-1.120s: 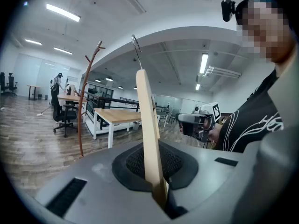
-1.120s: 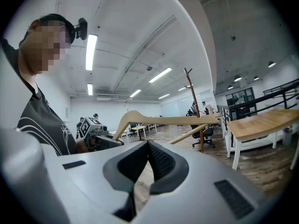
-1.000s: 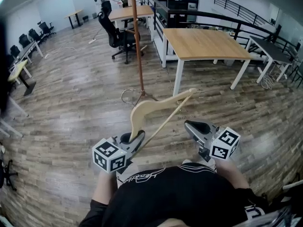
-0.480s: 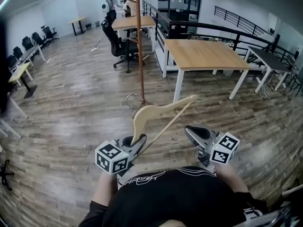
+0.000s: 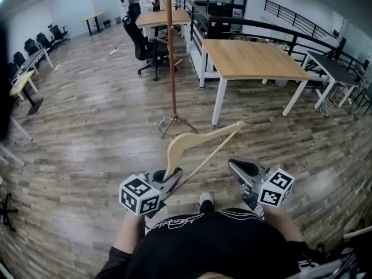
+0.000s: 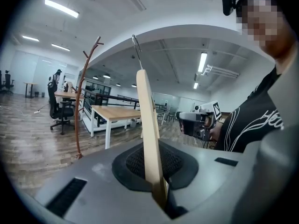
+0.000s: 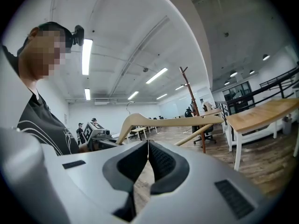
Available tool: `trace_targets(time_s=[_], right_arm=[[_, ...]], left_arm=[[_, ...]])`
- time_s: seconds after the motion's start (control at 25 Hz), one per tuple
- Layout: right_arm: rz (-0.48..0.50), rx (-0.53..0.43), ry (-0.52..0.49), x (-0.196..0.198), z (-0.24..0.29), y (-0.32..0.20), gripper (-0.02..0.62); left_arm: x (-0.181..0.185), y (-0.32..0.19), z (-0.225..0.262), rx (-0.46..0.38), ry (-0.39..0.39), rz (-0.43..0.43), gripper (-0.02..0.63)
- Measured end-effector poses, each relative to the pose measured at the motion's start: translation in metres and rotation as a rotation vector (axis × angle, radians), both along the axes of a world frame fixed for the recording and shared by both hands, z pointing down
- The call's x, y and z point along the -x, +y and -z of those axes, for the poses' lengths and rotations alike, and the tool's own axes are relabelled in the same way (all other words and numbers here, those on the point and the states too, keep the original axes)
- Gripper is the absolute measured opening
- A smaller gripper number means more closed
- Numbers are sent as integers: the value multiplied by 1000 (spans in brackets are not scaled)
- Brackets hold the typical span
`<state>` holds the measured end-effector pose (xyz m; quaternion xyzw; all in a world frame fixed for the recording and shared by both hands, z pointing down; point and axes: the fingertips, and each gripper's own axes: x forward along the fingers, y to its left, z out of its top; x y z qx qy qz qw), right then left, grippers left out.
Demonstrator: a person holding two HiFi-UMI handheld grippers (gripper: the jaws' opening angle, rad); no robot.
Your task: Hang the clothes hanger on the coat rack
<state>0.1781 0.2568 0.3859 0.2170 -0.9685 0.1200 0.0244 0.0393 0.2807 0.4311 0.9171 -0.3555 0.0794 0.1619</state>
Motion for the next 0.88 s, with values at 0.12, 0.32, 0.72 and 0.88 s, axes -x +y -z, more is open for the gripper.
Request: trace_targets(time_s=[0.12,0.32,0.72,0.88], right_arm=[[15,40,-11,2,-11,-25,40],[50,97,-60,15,-24,-83,40],[76,193,-137,17,-48,-242,40],[74,228,-152,6,-60,-292,40]], left_arm=[[0,-21,-10,36,-9,8,6],[12,-69,-19,90,-40,42,6],[11,-228,-40,181,-95,65,6],[2,-278,-42,190,-138,50,6]])
